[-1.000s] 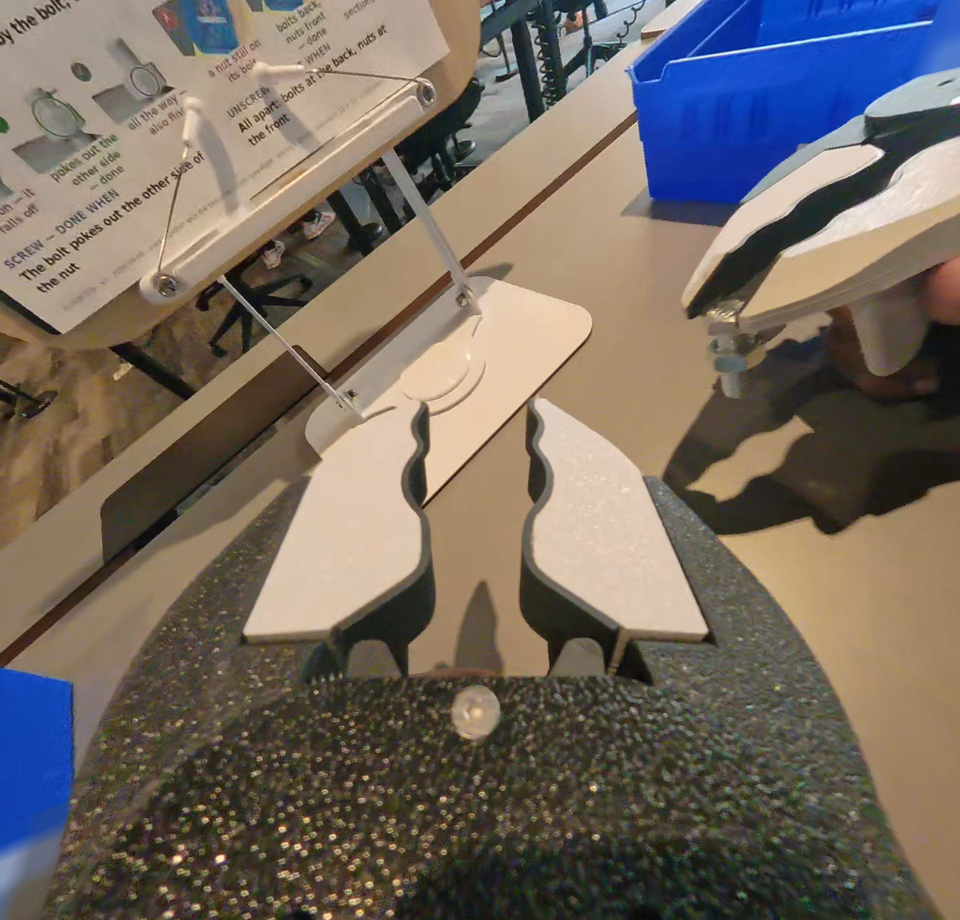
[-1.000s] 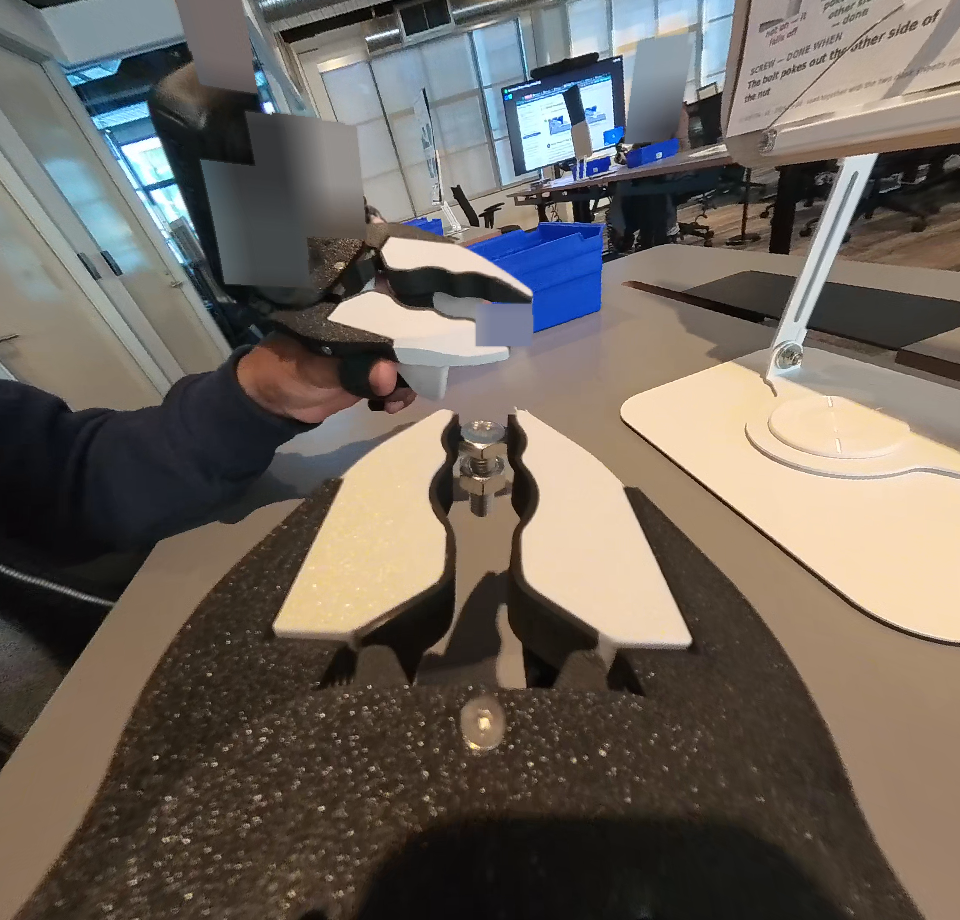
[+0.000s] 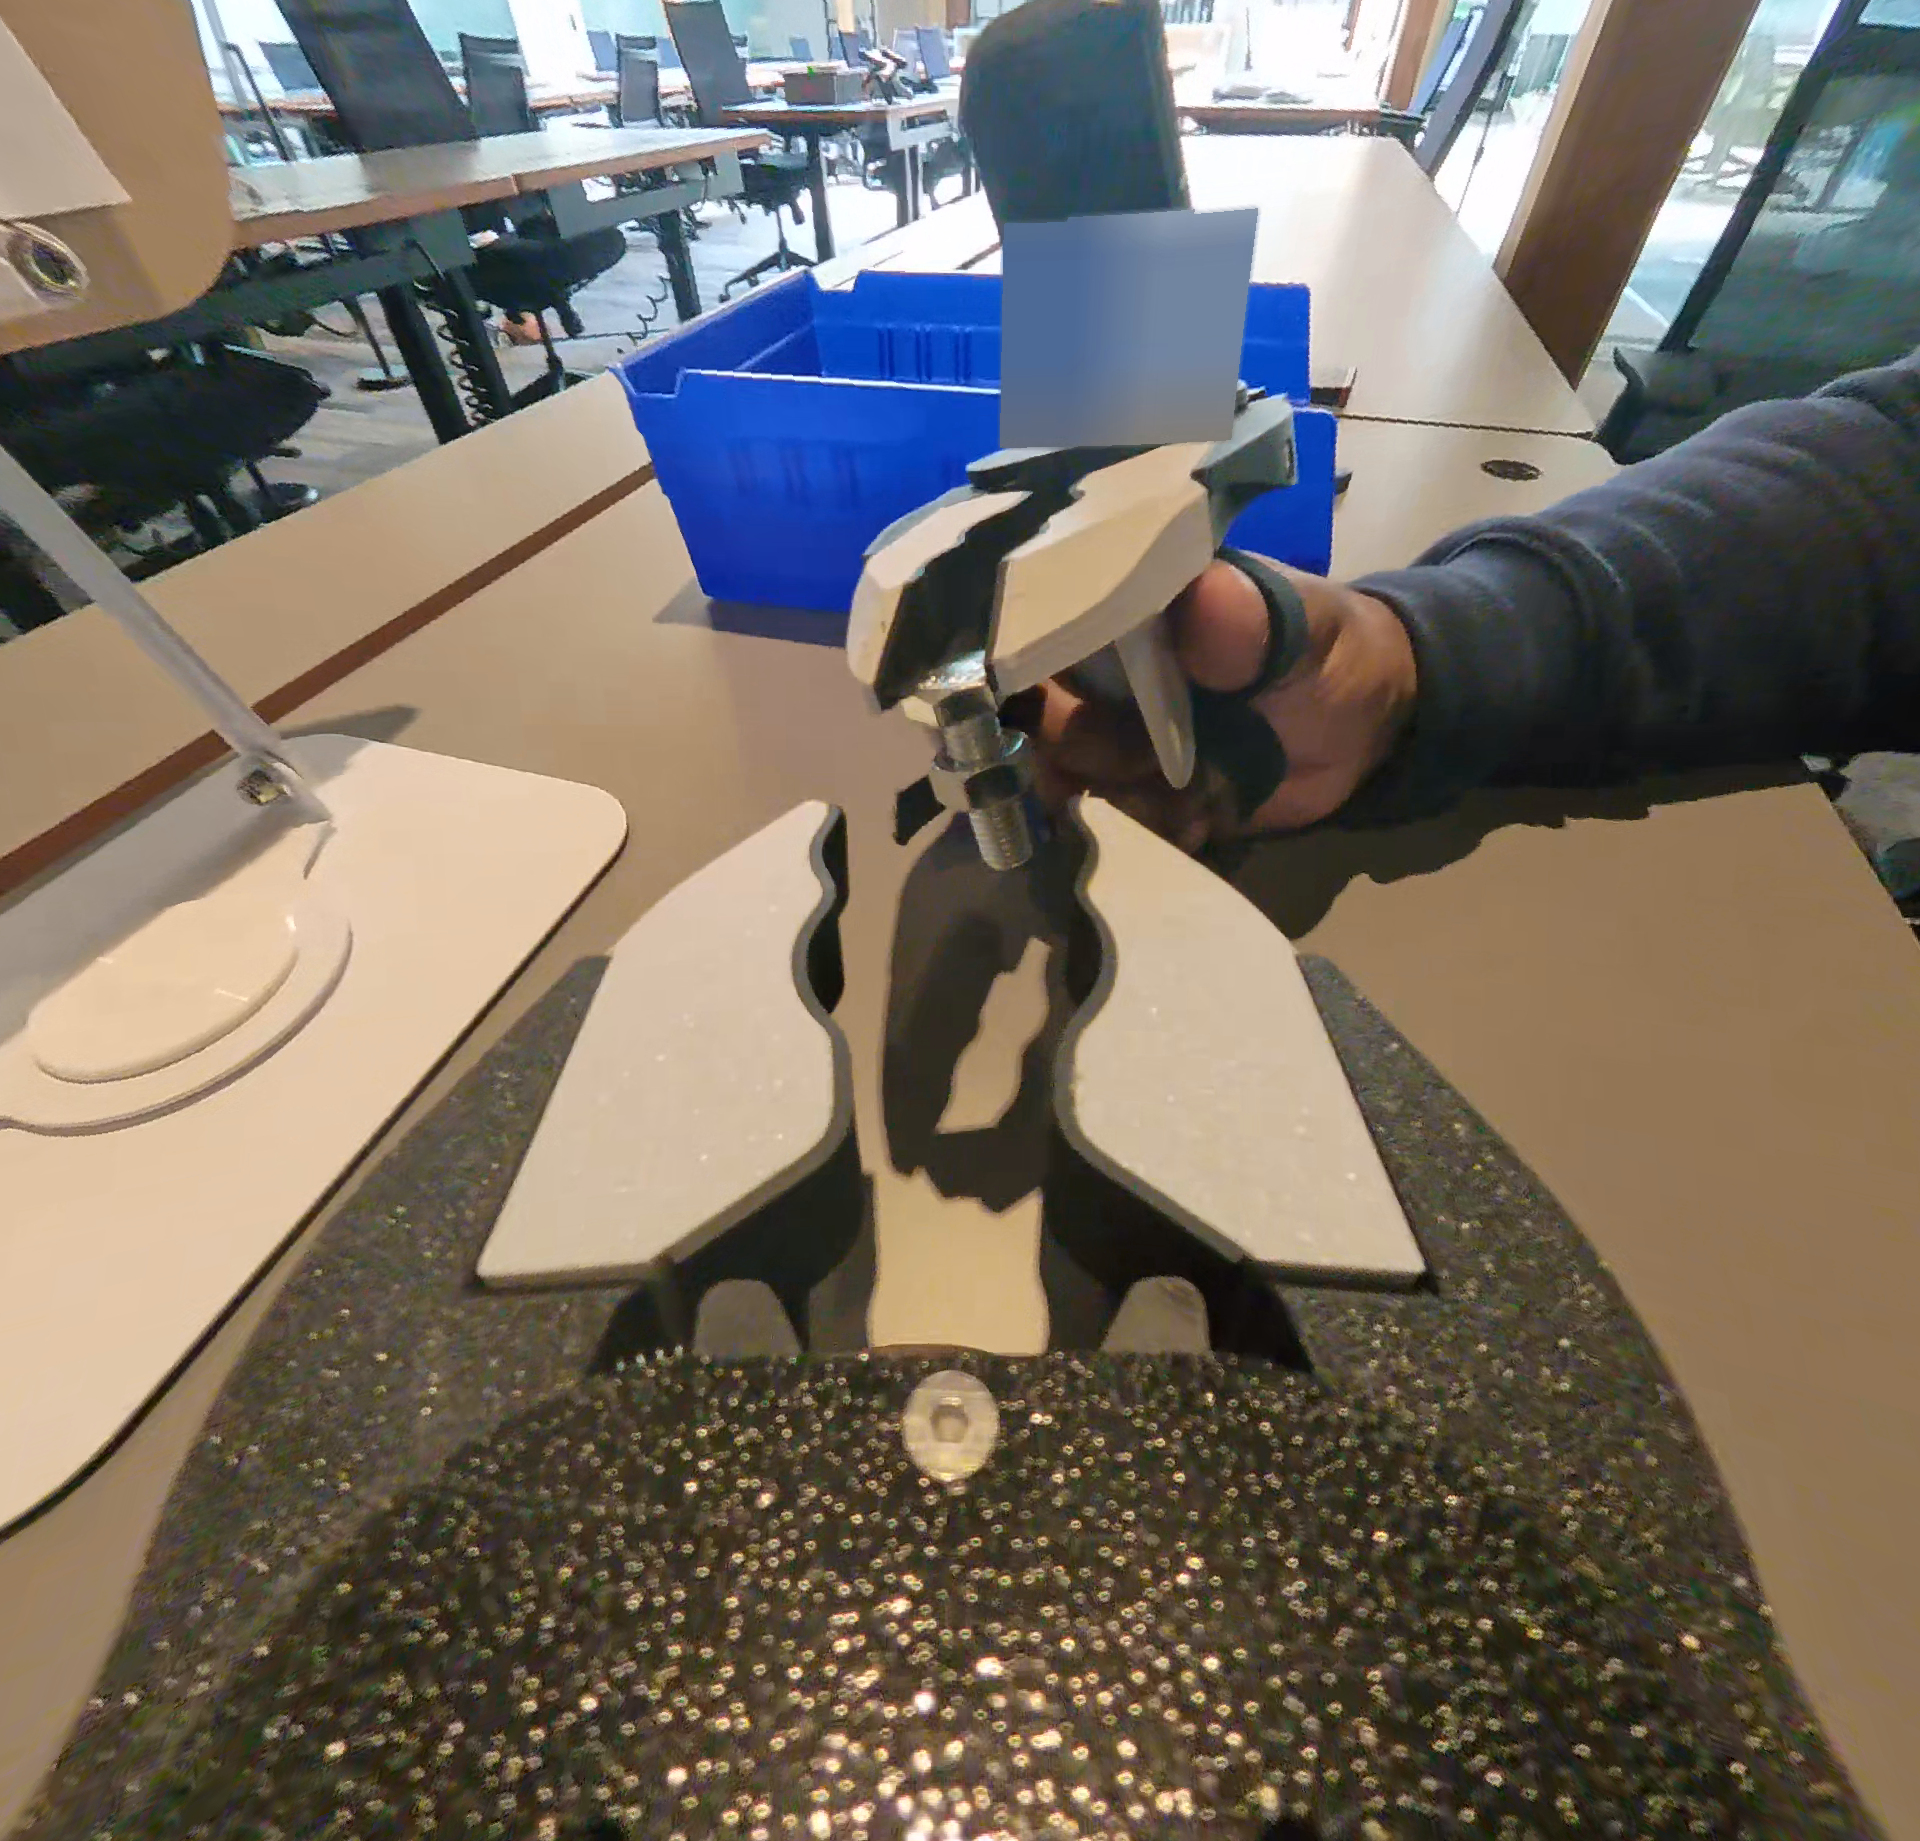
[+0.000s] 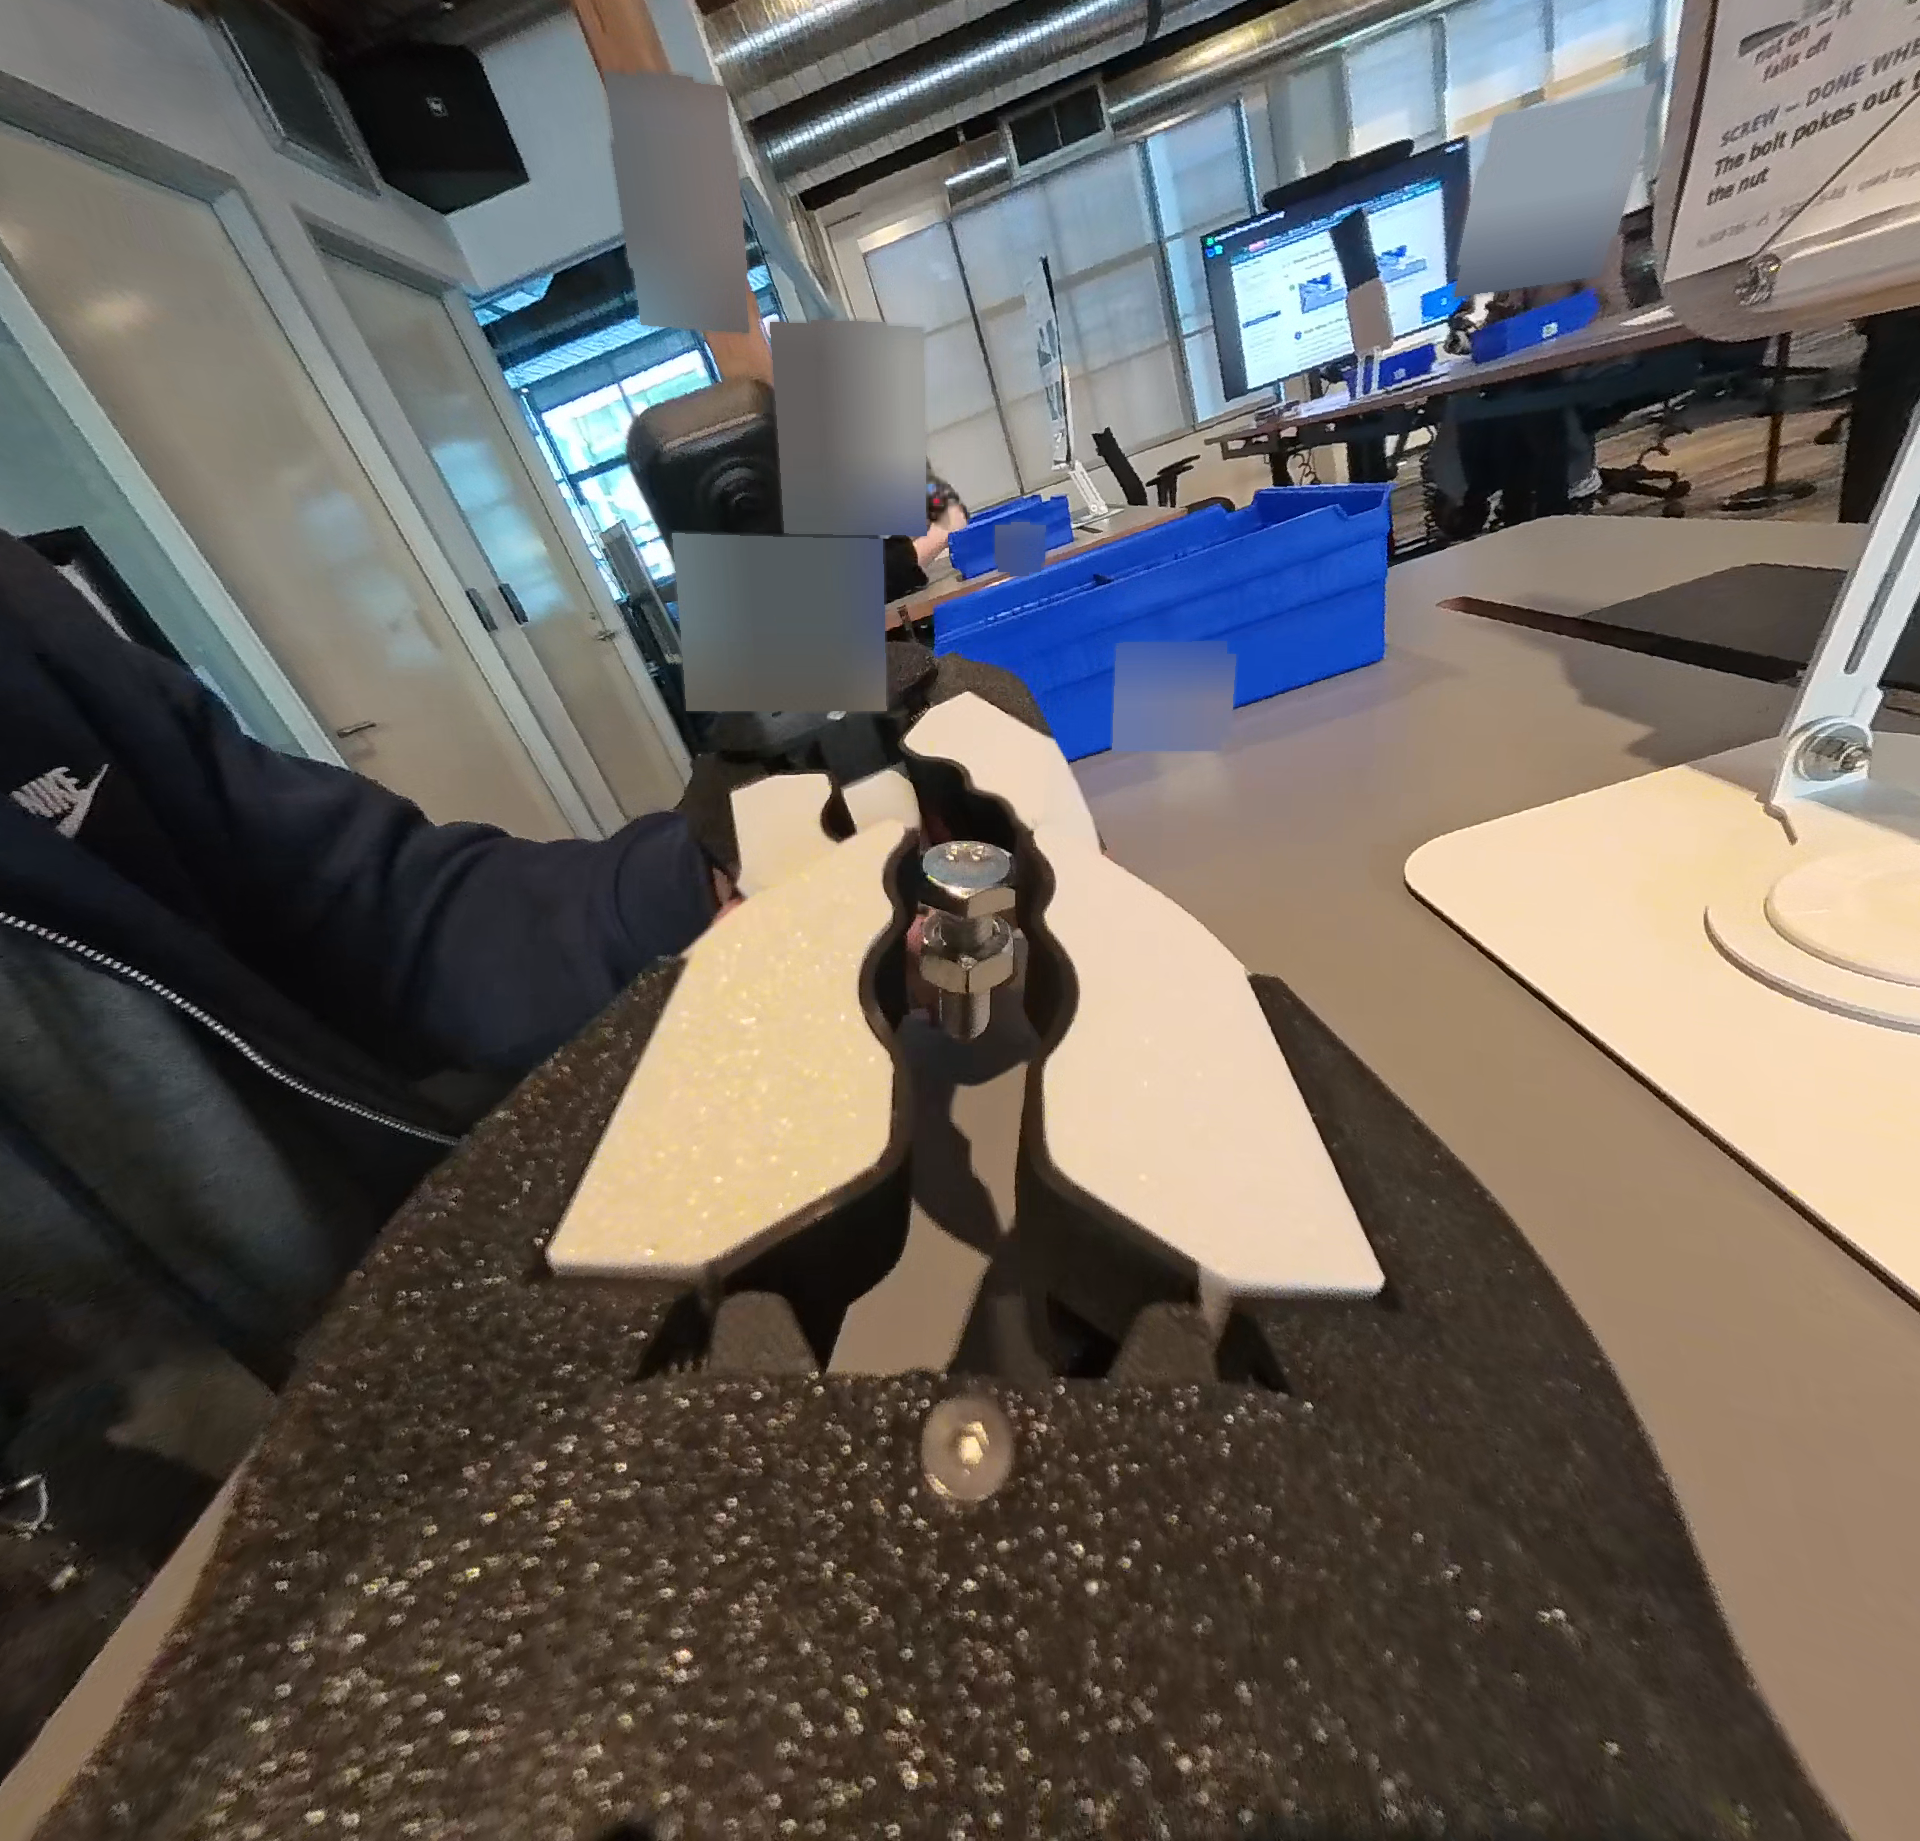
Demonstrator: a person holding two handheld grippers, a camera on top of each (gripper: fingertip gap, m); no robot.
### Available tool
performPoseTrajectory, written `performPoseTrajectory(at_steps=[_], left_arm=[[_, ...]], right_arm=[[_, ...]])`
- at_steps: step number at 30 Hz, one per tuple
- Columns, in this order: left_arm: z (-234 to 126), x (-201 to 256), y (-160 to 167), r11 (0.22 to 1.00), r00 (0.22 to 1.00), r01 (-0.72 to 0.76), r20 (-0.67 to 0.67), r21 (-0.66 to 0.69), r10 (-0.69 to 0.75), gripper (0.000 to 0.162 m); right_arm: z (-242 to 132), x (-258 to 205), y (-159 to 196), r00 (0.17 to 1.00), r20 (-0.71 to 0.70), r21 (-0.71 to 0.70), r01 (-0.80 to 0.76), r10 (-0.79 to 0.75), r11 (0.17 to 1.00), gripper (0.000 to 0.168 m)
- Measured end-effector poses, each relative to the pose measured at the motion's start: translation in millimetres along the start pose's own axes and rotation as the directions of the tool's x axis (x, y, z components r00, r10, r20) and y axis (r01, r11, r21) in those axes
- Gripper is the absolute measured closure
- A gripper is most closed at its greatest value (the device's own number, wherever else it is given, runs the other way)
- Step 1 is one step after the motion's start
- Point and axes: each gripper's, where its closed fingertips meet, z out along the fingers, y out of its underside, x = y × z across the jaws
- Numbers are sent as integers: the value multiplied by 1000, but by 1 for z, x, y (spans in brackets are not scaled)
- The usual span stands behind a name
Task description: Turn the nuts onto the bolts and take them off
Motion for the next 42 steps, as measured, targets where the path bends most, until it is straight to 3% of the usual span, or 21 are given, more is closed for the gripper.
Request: performPoseTrajectory(at_steps=[15, 19, 23, 26, 29, 33, 37, 42], left_arm=[[1, 3, -10, 998, 1000, 11, 25, 60, -13, 144], [2, -4, -9, 992, 979, -126, 165, 12, 122, 144], [2, -11, -9, 943, 877, -318, 347, -97, 332, 140], [6, -9, -6, 908, 829, -386, 370, -162, 419, 136], [7, -6, -7, 939, 875, -326, 341, -109, 343, 126], [8, 3, -13, 996, 983, -58, 176, 63, 46, 124], [3, 6, -21, 979, 990, 125, 40, 163, -133, 134], [1, 6, -22, 961, 980, 201, -23, 191, -200, 140]], right_arm=[[3, 0, -2, 999, -27, 12, 26, -26, 1000, 151], [4, 5, -3, 996, -79, 25, 35, -33, 999, 152], [3, 12, -4, 990, -134, 34, 43, -38, 998, 151], [2, 12, -5, 990, -140, 43, 41, -34, 998, 152], [1, 12, -7, 991, -135, 61, 28, -19, 998, 152], [1, 8, -11, 995, -95, 91, 5, 4, 996, 152], [-1, 3, -13, 998, -53, 108, -11, 17, 994, 152], [1, -2, -14, 1000, -24, 109, -8, 11, 994, 152]])
